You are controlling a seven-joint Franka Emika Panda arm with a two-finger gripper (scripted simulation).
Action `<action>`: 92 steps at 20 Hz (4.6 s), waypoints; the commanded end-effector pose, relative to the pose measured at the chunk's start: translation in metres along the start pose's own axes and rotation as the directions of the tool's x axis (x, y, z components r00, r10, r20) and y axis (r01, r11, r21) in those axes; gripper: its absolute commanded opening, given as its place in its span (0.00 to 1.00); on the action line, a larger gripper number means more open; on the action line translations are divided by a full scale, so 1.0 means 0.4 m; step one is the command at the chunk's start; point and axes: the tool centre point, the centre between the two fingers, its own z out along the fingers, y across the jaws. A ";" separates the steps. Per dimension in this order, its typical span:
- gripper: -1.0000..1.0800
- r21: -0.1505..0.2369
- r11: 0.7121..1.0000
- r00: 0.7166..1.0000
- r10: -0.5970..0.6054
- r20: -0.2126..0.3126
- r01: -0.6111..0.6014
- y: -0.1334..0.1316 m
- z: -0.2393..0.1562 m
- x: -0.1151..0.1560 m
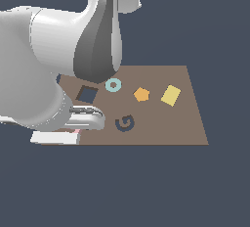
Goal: Insert a designated object into the corresponding slot on a board.
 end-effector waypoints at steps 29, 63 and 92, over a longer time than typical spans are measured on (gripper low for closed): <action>0.00 0.000 0.996 0.996 0.092 0.001 -0.092 -0.023 0.035 -0.022; 0.00 -0.001 0.525 0.525 0.851 0.002 -0.851 -0.326 0.015 -0.080; 0.96 -0.001 0.362 0.362 0.932 0.003 -0.932 -0.384 0.037 -0.050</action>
